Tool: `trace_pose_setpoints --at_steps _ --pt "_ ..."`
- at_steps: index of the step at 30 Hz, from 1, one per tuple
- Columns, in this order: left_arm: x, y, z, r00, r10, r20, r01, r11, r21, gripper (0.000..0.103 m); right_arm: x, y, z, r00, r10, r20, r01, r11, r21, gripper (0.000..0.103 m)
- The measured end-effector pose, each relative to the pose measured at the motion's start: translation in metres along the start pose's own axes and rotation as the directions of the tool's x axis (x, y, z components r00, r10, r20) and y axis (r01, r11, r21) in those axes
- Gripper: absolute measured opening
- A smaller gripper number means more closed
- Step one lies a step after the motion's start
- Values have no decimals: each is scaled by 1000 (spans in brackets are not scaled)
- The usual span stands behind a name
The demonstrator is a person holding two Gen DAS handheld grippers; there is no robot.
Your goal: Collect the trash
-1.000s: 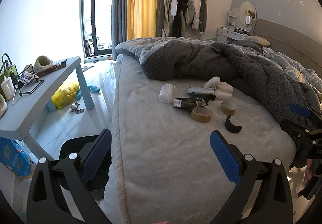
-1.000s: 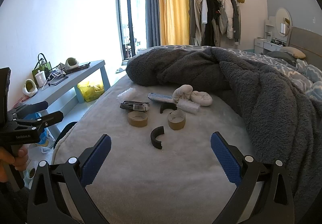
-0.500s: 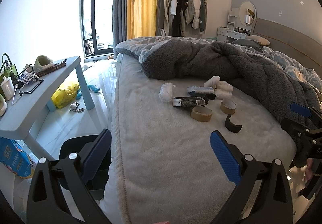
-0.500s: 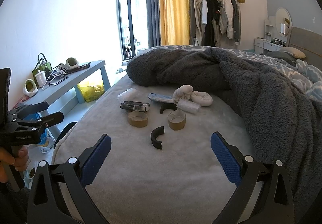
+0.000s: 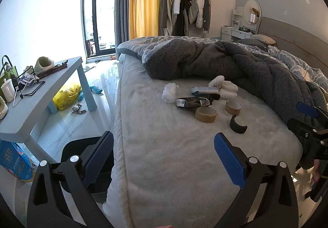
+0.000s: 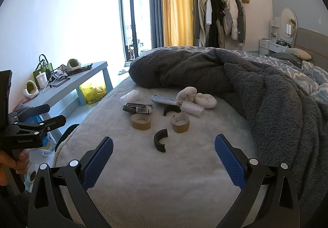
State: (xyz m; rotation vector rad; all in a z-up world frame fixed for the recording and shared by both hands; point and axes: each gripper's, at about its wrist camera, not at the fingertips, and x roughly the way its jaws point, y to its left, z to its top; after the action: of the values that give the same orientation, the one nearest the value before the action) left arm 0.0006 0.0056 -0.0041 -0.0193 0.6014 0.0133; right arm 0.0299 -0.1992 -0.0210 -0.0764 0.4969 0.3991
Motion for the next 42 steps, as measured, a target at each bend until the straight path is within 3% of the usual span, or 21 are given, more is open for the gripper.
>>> trace_pose_setpoints --at_steps 31,42 --pt "4 0 0 1000 -4 -24 4 1000 -20 100 0 -1 0 1000 2 -6 -2 1000 -3 100" --pt "10 -6 4 999 -40 -8 40 997 63 99 18 3 14 999 28 -41 -28 1000 7 100"
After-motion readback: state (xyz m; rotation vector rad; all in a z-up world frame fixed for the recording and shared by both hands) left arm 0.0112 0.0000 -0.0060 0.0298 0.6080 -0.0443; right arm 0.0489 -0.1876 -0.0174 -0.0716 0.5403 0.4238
